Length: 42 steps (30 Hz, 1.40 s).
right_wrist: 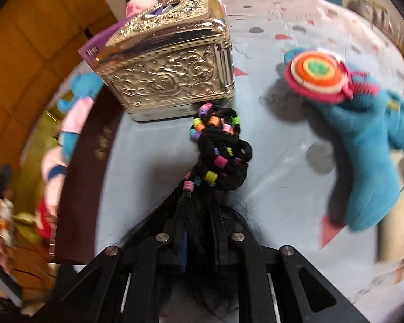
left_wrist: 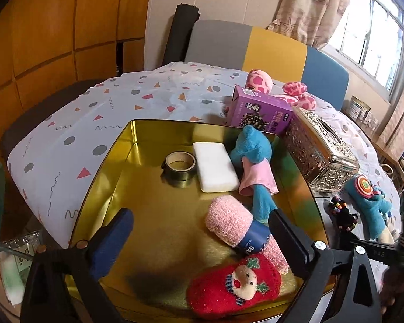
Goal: Organize soft objects
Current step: 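Lower the tape roll into the gold tray and open the left gripper while the right gripper lifts the doll, then carry the black-haired doll into the gold tray and open the right gripper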
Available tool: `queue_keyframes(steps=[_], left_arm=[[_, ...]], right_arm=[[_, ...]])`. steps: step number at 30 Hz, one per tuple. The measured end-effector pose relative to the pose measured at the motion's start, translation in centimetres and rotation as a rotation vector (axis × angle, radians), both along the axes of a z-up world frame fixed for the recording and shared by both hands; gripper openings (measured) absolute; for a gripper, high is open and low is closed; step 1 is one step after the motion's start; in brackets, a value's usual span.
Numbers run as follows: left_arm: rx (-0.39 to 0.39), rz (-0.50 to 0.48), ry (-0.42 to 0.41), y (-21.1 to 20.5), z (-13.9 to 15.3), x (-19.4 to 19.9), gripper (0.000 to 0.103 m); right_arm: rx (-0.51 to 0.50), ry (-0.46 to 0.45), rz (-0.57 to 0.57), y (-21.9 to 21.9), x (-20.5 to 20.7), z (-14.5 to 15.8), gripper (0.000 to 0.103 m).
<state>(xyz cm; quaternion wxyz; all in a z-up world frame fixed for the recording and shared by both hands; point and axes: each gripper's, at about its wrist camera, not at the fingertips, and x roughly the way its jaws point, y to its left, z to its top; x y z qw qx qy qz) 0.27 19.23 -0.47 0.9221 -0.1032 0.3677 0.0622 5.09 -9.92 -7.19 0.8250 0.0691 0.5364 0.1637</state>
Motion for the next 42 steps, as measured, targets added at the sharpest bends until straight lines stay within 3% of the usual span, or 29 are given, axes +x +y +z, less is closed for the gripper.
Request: queue_keyframes(steps=[9,14,18,23,26,28,32,36,38,40,42], left_arm=[[0.038,0.009,0.014,-0.3,-0.2,0.0,0.102],[0.035,0.01,0.027,-0.2,-0.4,0.0,0.102],[0.015,0.02,0.034,0.3,-0.6,-0.1,0.102],[0.005,0.017,0.021,0.5,-0.3,-0.3,0.102],[0.003,0.011,0.02,0.3,-0.2,-0.3,0.102],[0.003,0.009,0.022,0.2,-0.3,-0.3,0.102],[0.006,0.003,0.025,0.0,-0.3,-0.3,0.102],[0.002,-0.002,0.032,-0.1,-0.5,-0.3,0.102],[0.001,-0.005,0.035,-0.1,-0.6,-0.2,0.102],[-0.001,-0.005,0.035,0.0,-0.6,-0.3,0.102],[-0.005,-0.003,0.033,0.1,-0.5,-0.3,0.102]], right_arm=[[0.402,0.069,-0.06,-2.1,-1.1,0.1,0.009],[0.482,0.022,-0.033,-2.1,-1.3,2.1,0.008],[0.47,-0.016,0.006,-2.0,-1.4,3.7,0.005],[0.296,0.031,0.018,-1.0,-1.7,2.5,0.005],[0.27,0.039,0.011,-1.1,-1.8,2.0,0.013],[0.287,0.051,0.001,-1.7,-1.8,1.8,0.028],[0.292,0.048,0.001,-1.0,-0.9,1.4,0.035],[0.177,0.068,0.022,1.4,0.1,0.3,0.038],[0.141,0.04,0.038,2.2,0.3,0.0,0.037],[0.072,-0.006,0.047,2.9,0.4,0.1,0.025],[-0.011,-0.044,0.073,3.7,0.2,0.1,0.02]])
